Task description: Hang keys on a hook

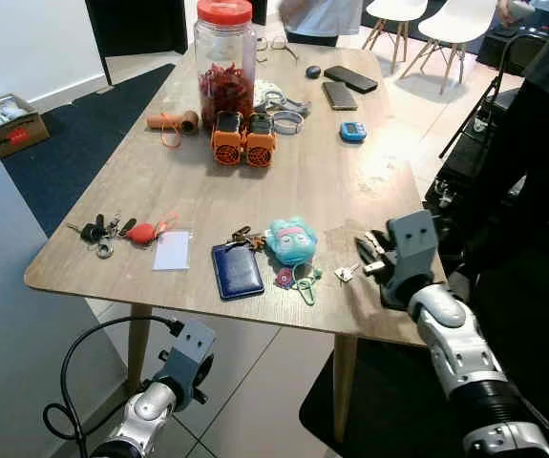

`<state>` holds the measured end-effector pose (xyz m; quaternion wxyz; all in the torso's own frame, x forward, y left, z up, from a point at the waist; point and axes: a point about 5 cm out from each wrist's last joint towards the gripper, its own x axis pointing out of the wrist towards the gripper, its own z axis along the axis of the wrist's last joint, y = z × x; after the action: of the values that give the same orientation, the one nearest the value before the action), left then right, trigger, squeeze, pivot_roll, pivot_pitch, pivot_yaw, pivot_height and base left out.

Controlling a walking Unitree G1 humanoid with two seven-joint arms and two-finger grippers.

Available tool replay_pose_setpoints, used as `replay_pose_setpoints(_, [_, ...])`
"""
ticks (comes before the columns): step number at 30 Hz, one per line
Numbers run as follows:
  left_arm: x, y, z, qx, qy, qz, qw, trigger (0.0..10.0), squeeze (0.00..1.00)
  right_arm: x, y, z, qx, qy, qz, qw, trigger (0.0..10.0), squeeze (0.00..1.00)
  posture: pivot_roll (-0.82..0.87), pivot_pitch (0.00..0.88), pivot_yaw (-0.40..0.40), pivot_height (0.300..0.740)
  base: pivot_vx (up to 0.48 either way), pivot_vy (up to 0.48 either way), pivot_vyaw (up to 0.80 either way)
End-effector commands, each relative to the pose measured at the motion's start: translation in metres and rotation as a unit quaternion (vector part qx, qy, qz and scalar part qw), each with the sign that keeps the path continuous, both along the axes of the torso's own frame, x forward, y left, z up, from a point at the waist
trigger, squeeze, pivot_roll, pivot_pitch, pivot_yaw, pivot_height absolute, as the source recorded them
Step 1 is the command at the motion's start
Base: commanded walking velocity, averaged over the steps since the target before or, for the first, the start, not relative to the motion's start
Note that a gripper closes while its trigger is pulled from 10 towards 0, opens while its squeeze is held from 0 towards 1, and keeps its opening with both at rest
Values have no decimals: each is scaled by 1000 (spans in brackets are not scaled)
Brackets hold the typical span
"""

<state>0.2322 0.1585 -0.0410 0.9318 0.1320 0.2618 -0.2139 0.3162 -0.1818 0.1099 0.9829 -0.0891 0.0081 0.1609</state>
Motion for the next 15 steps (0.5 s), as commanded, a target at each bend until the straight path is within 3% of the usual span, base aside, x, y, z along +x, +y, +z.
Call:
replay_pose_setpoints(1, [-1, -1, 0, -4, -3, 3, 1000, 10000, 0, -4, 1, -7, -6, 5, 6, 1000, 10000, 0, 66, 40, -64, 740, 0, 0, 0])
replay_pose_setpoints(5, [-1, -1, 0, -5, -4, 3, 1000, 10000, 0, -5, 7, -11, -3, 6, 17, 1000, 10000, 35, 65, 37, -63, 740, 0, 0, 0])
replay_pose_setpoints(6, [-1, -1, 0, -5, -5, 3, 1000, 10000, 0, -6, 10, -13, -3, 9, 23, 1000, 10000, 318, 66, 36, -63, 740, 0, 0, 0])
replay_pose_setpoints(7, [-1, -1, 0, -5, -6, 3, 1000, 10000, 0, -7, 12, -15, -3, 11, 28, 1000, 10000, 318, 66, 36, -63, 740, 0, 0, 0])
replay_pose_setpoints(8, [0, -1, 1, -5, -6, 3, 1000, 10000, 0, -8, 14, -16, -2, 13, 32, 999, 10000, 855, 69, 34, -64, 740, 0, 0, 0])
replay_pose_setpoints(10, [0, -1, 1, -6, -8, 3, 1000, 10000, 0, -9, 17, -18, -1, 13, 36, 999, 10000, 824, 71, 33, -66, 740, 0, 0, 0])
replay_pose_setpoints(11, [0, -1, 1, -7, -9, 3, 1000, 10000, 0, -10, 19, -18, 1, 13, 35, 999, 10000, 612, 71, 32, -68, 740, 0, 0, 0])
replay_pose_setpoints(12, [0, 0, 1, -7, -9, 3, 1000, 10000, 0, -10, 19, -19, 2, 12, 34, 999, 10000, 612, 71, 32, -68, 740, 0, 0, 0])
replay_pose_setpoints(13, [0, 0, 1, -7, -9, 3, 1000, 10000, 0, -10, 19, -19, 2, 12, 33, 999, 10000, 0, 71, 32, -68, 740, 0, 0, 0])
replay_pose_setpoints(15, [-1, 0, 1, -8, -8, 4, 1000, 10000, 0, -11, 19, -20, 8, 16, 27, 999, 10000, 0, 71, 31, -67, 740, 0, 0, 0])
